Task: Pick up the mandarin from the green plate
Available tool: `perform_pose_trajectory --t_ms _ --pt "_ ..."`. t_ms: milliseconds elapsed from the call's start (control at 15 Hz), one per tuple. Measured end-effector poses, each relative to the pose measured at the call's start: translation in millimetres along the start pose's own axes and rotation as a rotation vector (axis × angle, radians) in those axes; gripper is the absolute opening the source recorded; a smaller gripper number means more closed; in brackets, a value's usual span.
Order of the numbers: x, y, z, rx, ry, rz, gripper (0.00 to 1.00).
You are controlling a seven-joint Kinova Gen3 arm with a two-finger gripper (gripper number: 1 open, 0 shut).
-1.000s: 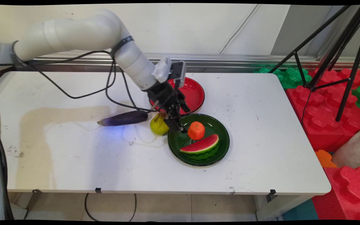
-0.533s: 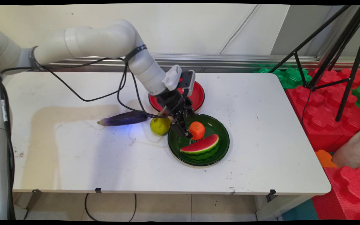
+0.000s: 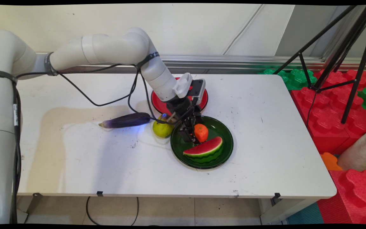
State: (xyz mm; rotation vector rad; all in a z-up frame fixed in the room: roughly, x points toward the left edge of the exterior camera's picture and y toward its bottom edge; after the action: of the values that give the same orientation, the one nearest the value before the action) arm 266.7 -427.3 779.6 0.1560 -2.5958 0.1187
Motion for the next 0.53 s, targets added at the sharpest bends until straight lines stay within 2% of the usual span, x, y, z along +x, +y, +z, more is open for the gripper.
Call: perform_pose_trajectory --t_ms 533 --pt "-1.4 -7.0 13.6 -0.011 -0.015 0.039 1.0"
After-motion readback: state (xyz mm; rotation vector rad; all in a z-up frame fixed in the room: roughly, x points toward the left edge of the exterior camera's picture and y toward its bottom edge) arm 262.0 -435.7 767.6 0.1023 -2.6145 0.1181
